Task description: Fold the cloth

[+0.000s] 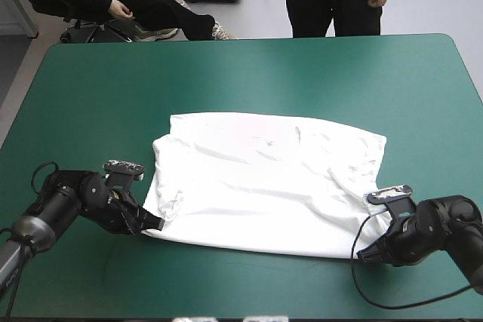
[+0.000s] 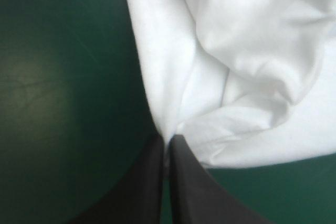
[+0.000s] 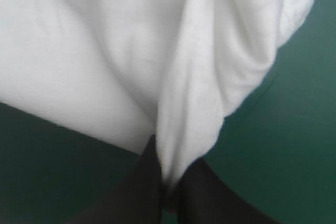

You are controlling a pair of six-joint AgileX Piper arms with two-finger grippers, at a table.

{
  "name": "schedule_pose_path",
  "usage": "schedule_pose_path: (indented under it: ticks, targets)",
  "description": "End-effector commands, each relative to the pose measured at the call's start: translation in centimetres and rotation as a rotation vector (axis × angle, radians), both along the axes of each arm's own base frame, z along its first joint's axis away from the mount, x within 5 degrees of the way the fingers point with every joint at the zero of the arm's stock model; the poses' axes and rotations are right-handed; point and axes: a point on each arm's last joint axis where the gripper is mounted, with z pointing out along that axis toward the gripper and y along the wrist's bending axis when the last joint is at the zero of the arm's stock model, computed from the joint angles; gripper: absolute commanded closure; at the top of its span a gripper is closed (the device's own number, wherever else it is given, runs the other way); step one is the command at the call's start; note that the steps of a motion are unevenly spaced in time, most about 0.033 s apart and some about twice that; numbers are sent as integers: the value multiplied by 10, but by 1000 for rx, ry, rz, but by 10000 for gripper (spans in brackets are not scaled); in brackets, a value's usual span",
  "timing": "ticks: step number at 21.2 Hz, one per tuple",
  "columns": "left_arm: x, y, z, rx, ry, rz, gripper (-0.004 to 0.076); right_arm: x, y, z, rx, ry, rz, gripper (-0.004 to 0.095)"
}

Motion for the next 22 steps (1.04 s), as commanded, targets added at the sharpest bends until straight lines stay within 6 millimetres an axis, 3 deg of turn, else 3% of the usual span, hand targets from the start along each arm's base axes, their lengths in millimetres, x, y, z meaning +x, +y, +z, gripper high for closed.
schedule_pose_path:
  ticks: [1, 3, 7, 10, 15, 19, 22]
  targets:
    - [2, -1, 28, -18, -103, 2, 741, -9, -4, 23, 4, -80, -9, 925]
    - [7, -2, 39, -24, -142, 1, 741, -9, -4, 36, 16, -141, -19, 925]
    - [32, -4, 68, -40, -320, 35, 741, 7, -5, 81, 16, -354, -28, 926]
    - [70, -11, 77, -82, -445, 83, 741, 40, -8, 106, -19, -477, -46, 926]
    - [136, -23, 82, -149, -647, 151, 741, 122, -24, 101, -49, -519, -106, 926]
    - [167, -29, 71, -185, -704, 184, 741, 170, -26, 92, -29, -519, -109, 924]
    - [178, -31, 57, -175, -671, 185, 741, 191, -22, 83, 3, -489, -97, 923]
